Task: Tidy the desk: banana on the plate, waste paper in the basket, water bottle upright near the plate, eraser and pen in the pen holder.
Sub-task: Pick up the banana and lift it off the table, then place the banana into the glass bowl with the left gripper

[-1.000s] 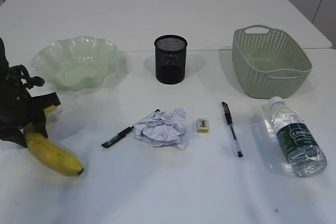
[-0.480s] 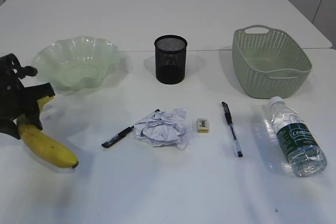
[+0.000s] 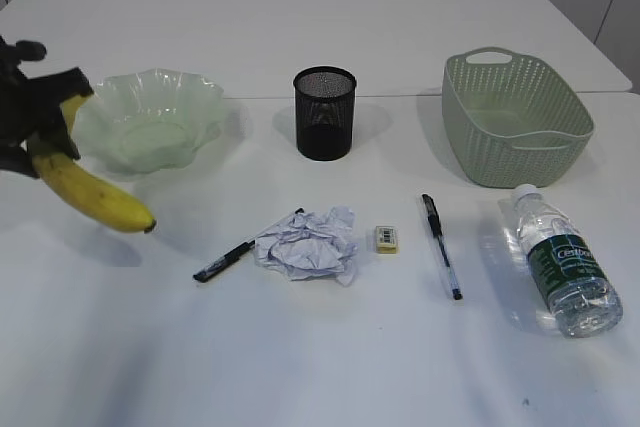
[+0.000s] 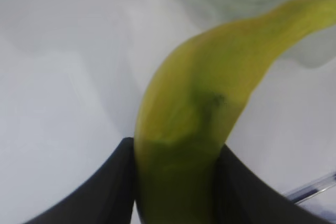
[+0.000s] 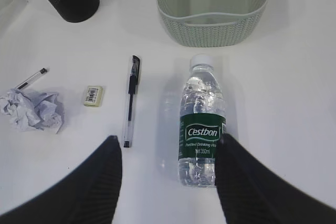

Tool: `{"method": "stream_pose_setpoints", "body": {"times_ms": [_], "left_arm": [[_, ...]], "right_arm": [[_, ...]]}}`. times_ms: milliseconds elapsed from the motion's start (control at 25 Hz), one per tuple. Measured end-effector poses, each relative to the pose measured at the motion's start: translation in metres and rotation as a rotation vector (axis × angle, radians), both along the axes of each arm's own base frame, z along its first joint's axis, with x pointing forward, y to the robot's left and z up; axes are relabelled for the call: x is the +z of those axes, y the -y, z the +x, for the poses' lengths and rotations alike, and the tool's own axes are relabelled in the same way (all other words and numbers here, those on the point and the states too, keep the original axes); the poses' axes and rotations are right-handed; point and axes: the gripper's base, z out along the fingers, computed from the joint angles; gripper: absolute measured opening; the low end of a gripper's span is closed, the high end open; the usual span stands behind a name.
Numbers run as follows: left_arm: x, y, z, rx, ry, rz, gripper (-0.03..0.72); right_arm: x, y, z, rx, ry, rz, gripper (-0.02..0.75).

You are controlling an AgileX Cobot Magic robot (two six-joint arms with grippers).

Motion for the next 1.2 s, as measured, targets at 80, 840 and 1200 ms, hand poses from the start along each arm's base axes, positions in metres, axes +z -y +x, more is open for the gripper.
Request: {"method": "stream_pose_setpoints", "body": {"times_ms": [80,840,1200], "left_arm": [[0.016,0.001,0.010,0.000,0.057,-0.007,0.272],[0.032,0.014,0.142,0.002,0.139,-0.016,0.272],[-0.007,-0.022,0.169,0.101,0.044,-0.107,0.272]], "right_arm": [[0.000,0.000,0.000,0.001,-0.006,0.000,0.423],[-0.002,0.000,-0.002,0.008,-0.036,-0.002,0.423],[-0.003,0.000,-0.004,0.011,-0.055,-0.003,0.423]]}}
